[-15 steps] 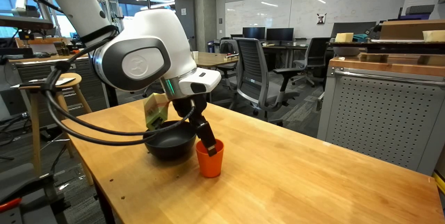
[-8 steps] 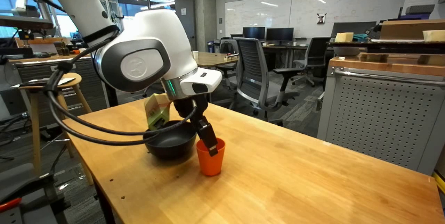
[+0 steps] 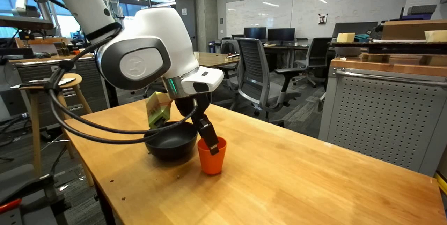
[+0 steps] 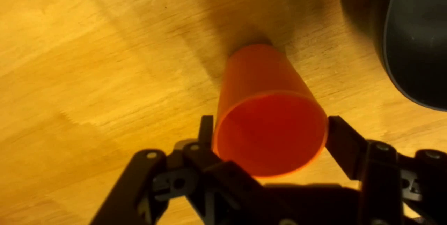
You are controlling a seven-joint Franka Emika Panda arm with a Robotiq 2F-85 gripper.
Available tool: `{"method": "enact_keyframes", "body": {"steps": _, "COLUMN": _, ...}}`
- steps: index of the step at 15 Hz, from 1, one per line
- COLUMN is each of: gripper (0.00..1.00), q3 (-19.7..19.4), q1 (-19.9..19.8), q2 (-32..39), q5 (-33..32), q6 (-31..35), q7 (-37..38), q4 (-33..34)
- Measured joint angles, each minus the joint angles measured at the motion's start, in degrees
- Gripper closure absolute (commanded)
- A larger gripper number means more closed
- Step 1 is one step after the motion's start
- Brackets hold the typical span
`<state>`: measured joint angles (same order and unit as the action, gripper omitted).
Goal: Put the cup in the bowl
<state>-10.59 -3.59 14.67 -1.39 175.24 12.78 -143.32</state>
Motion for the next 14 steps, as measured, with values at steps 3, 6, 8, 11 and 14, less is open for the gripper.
{"method": "enact_keyframes", "body": {"steps": 3, "gripper": 0.45, "q3": -0.19, "q1": 0.54, "q2": -3.43, "q5": -0.26, "q6": -1.48, "q7": 0.21, "q4": 0.03}}
{"method": "enact_keyframes", "body": {"steps": 6, "gripper": 0.45, "q3": -0.88, "q1": 2.22, "q2": -8.41, "q5": -1.74, "q6": -5.12, "q7": 2.75, "q4": -0.23}}
{"method": "enact_keyframes", "body": {"steps": 8, "gripper": 0.45, "q3": -0.74, "q1": 3.36, "q2": -11.59, "q5": -2.74, "q6": -8.84, "q7": 5.19, "q4": -0.89}}
{"method": "enact_keyframes", "body": {"steps": 11, "gripper": 0.45, "q3": 1.47, "q1": 4.06, "q2": -15.38, "q5": -3.23, "q6": -13.88, "q7": 8.09, "q4": -2.79}}
{"method": "enact_keyframes", "body": {"steps": 14, "gripper": 0.45, "q3": 5.11, "q1": 4.05, "q2": -17.74, "q5": -3.26, "q6": -17.7, "q7": 10.88, "q4": -4.9}}
